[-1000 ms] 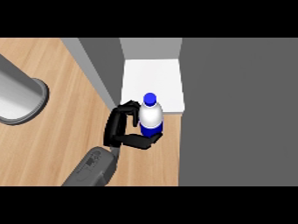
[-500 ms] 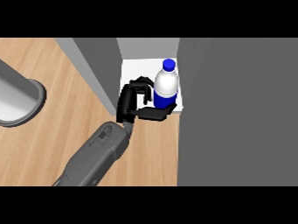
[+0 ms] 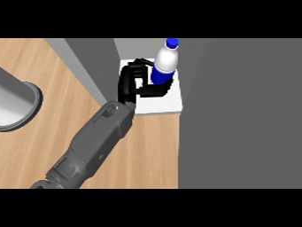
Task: Pick up the bottled water, place it into the cabinet and close the cabinet
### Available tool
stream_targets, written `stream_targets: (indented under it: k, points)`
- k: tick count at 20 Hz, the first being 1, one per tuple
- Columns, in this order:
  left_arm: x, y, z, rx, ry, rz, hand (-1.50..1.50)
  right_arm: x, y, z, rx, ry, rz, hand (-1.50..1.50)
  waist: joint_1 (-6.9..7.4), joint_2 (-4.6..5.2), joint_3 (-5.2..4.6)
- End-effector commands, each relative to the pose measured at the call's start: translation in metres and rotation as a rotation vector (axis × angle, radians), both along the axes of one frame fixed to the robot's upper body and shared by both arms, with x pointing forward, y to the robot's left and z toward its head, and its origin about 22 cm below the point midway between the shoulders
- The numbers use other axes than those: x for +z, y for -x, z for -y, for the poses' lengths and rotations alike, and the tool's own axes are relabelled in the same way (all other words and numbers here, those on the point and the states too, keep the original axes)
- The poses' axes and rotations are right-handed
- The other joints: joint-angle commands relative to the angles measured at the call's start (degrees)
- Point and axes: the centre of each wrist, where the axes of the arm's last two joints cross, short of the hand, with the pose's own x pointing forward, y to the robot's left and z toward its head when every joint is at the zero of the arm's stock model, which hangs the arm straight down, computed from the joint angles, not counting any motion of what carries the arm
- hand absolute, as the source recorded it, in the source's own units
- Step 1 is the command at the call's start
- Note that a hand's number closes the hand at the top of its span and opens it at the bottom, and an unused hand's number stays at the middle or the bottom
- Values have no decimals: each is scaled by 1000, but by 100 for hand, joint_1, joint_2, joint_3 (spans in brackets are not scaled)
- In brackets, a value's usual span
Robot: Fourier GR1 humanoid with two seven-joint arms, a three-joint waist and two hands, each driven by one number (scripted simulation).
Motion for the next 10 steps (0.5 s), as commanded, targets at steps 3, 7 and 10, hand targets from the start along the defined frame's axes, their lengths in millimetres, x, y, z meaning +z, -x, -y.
stream_targets:
  k: [3,7,10]
  points:
    - [7,-22,-10,139,-212,43,150,13,-3,3,-5,-75,38,-150,3,59,6]
    - [6,-32,-29,253,-391,39,-150,12,3,0,11,-86,26,-150,-63,26,6]
    - [5,-32,-16,279,-402,11,-150,8,4,-1,31,-72,32,-150,-152,50,0]
